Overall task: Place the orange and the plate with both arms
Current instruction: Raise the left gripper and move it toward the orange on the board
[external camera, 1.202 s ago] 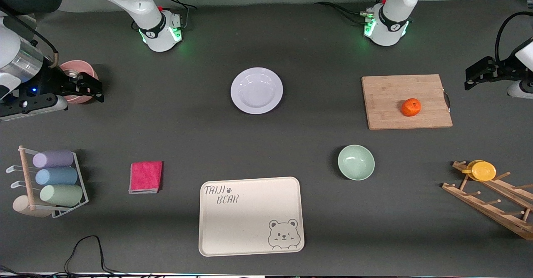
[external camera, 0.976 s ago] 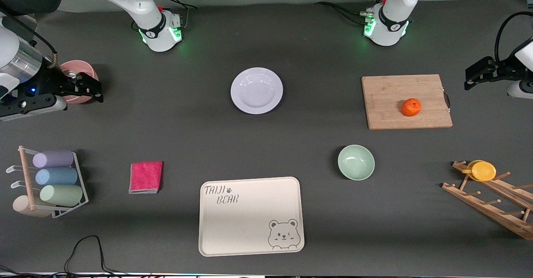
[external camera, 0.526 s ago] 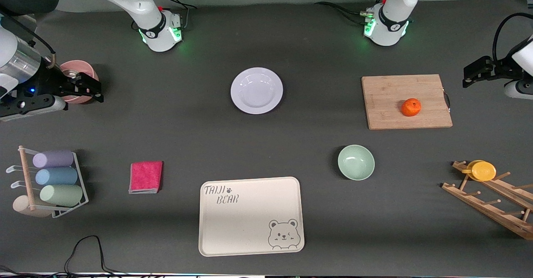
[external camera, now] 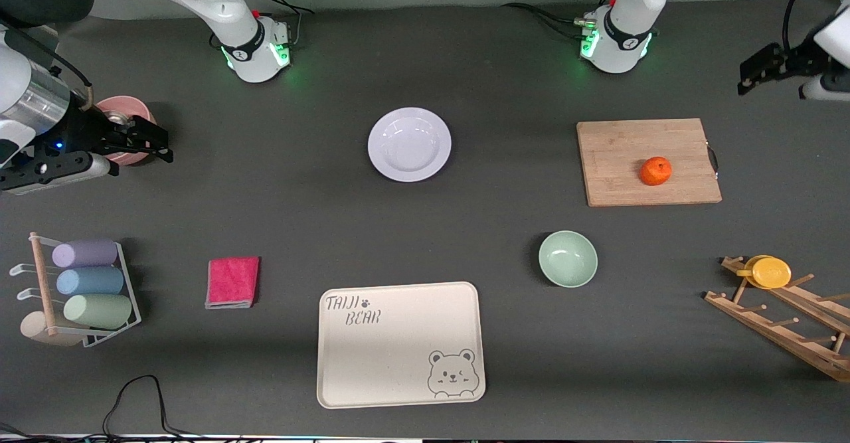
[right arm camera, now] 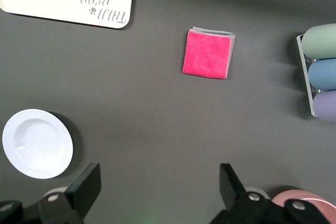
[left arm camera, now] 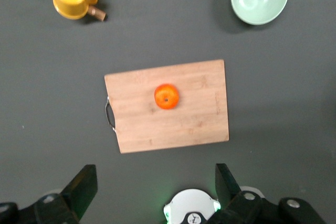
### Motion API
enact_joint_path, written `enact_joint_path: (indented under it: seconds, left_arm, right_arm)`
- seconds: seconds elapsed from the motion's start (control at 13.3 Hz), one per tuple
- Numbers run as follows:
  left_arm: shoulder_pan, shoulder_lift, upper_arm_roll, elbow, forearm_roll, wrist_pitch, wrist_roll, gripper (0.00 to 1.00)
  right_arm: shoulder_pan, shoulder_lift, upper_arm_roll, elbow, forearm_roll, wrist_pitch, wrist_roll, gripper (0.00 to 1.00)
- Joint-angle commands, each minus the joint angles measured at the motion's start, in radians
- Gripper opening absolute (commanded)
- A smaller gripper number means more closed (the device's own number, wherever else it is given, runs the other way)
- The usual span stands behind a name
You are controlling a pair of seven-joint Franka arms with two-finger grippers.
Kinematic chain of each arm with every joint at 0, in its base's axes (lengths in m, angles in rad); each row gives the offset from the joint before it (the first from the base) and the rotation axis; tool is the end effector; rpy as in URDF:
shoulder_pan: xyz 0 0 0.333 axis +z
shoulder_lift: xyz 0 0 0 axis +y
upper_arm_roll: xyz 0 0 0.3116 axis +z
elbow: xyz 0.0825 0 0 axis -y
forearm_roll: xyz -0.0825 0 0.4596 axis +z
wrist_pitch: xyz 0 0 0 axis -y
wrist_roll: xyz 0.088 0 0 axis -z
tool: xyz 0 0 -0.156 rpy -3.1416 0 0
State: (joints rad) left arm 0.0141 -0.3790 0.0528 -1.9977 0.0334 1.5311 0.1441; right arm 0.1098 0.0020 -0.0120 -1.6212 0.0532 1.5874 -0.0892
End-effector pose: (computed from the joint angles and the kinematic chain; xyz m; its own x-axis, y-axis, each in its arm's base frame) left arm 0.4969 0.0410 0.5500 0.9927 -0.0815 -0.0890 -0.0819 -0.9966 -0.0011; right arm 0.6250 0.0696 0.5439 0.9823 0.1849 -0.0309 0.1830 -0.9815 -0.0561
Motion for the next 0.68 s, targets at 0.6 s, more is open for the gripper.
enact_joint_path:
  seconds: [0.6]
  left_arm:
    - [0.023, -0.081, -0.005, -0.39, 0.011, 0.355, -0.003, 1.0]
  right_arm:
    - [0.007, 0.016, -0.005, 0.0, 0.016, 0.002, -0.018, 1.0]
